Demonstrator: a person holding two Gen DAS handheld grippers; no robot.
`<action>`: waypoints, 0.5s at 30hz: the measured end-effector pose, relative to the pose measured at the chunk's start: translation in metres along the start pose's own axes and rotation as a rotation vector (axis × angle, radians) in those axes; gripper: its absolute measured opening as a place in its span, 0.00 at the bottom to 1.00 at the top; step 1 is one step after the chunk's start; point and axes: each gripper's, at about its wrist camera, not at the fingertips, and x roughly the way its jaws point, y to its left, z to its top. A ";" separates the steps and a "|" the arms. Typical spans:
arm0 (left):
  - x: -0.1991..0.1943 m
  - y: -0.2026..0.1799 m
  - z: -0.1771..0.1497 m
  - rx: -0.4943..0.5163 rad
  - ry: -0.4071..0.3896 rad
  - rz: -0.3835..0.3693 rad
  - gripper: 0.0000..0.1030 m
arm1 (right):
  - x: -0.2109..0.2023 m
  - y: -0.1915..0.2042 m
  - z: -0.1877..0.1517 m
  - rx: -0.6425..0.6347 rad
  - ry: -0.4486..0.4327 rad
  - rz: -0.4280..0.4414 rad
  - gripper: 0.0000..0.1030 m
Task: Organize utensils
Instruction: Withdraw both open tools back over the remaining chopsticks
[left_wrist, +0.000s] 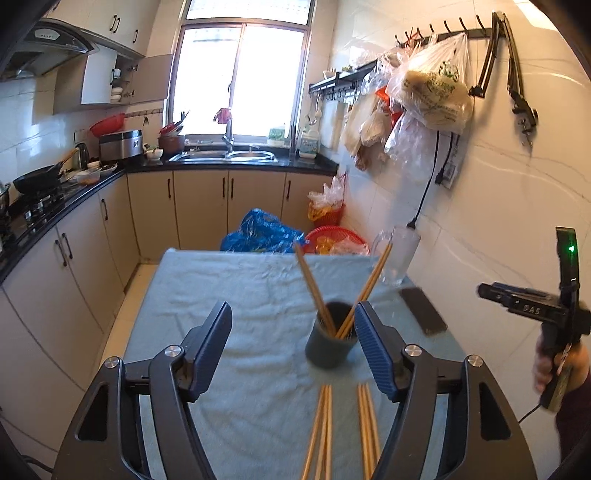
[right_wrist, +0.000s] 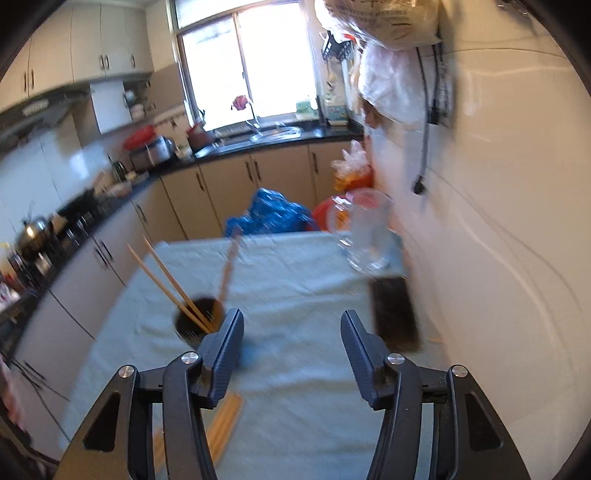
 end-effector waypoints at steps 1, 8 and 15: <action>-0.002 0.002 -0.008 0.003 0.013 0.004 0.66 | -0.004 -0.006 -0.009 -0.007 0.023 -0.018 0.61; 0.016 0.005 -0.072 0.026 0.156 0.010 0.66 | -0.008 -0.023 -0.070 -0.053 0.151 -0.071 0.66; 0.074 0.008 -0.143 0.025 0.351 -0.033 0.62 | 0.039 0.008 -0.152 -0.097 0.351 0.072 0.66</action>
